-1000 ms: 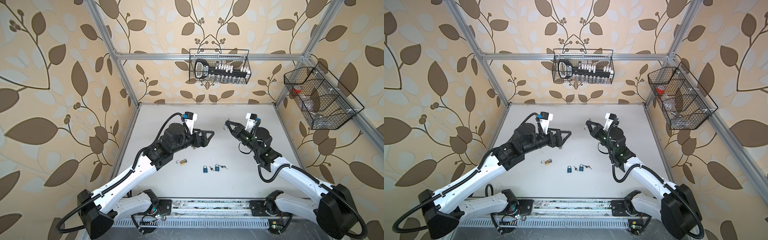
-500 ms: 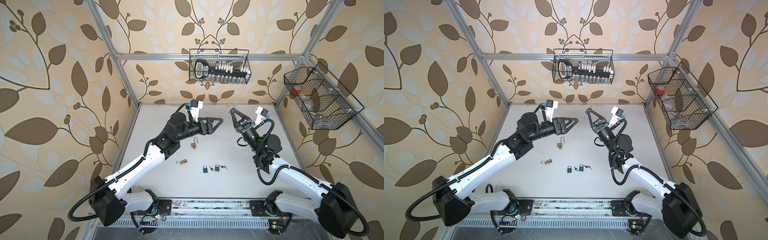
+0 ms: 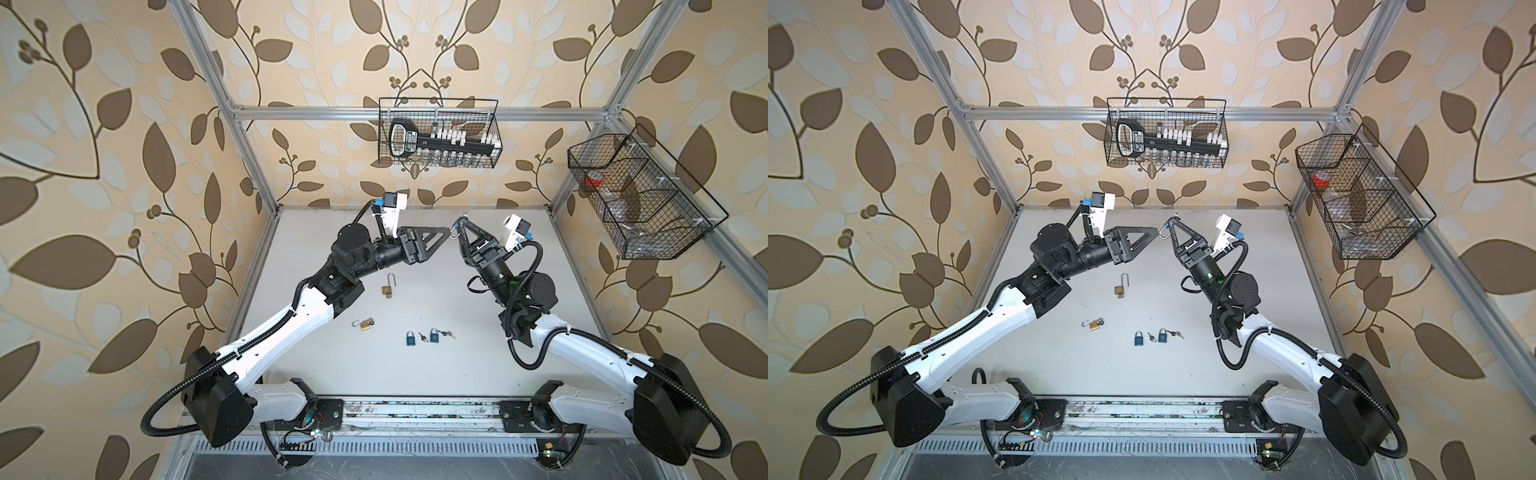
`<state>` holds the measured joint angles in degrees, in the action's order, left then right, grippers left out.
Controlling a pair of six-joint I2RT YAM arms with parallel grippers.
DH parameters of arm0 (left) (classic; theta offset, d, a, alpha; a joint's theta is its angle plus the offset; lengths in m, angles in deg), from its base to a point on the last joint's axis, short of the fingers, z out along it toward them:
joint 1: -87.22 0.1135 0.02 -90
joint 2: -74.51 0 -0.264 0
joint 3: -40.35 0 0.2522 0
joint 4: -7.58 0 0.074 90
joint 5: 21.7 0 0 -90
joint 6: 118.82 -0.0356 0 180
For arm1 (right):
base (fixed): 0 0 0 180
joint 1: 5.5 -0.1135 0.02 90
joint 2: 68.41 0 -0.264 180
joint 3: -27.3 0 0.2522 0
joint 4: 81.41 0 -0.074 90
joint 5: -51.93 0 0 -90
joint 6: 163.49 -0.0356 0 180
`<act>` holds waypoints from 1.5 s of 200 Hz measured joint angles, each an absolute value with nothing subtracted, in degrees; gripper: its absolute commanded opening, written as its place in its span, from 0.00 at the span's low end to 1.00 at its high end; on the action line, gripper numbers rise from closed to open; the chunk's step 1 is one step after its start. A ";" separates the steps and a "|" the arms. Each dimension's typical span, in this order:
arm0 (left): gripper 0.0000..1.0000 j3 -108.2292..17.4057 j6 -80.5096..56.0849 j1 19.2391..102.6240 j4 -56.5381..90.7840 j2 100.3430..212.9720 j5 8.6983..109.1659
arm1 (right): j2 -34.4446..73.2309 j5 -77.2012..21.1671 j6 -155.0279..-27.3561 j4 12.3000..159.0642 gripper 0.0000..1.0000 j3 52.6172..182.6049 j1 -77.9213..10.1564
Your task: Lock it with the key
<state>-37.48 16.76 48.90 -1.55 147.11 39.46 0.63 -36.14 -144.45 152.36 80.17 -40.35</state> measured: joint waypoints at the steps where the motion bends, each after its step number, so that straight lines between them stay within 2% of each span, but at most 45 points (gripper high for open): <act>1: 0.77 -37.48 16.76 48.90 -1.60 147.16 39.42 | 0.65 -36.16 -144.45 152.38 0.00 80.17 -40.35; 74: 0.68 -37.48 18.05 47.39 -3.98 148.29 38.44 | 1.90 -36.20 -146.44 154.37 0.00 80.17 -40.85; 124: 0.50 -37.48 19.34 47.39 -5.40 148.40 38.39 | 1.90 -36.20 -147.07 154.96 0.00 80.17 -40.92; 193: 0.39 -37.48 19.32 46.67 -5.66 149.12 38.35 | 1.90 -36.18 -147.47 155.35 0.00 80.17 -41.14; 232: 0.25 -37.48 19.28 46.67 -5.62 149.21 38.35 | 1.90 -36.18 -147.66 155.44 0.00 80.17 -41.14; 265: 0.19 -37.48 18.99 46.67 -5.62 149.21 38.35 | 1.90 -36.20 -147.71 155.44 0.00 80.17 -41.14; 300: 0.05 -37.70 18.18 46.64 -5.49 149.21 38.35 | 1.90 -36.31 -147.90 155.09 0.00 80.17 -41.12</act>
<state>-37.70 18.18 46.64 -5.49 149.21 38.35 1.90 -36.31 -147.90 155.09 80.17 -41.12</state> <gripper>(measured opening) 0.077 0.221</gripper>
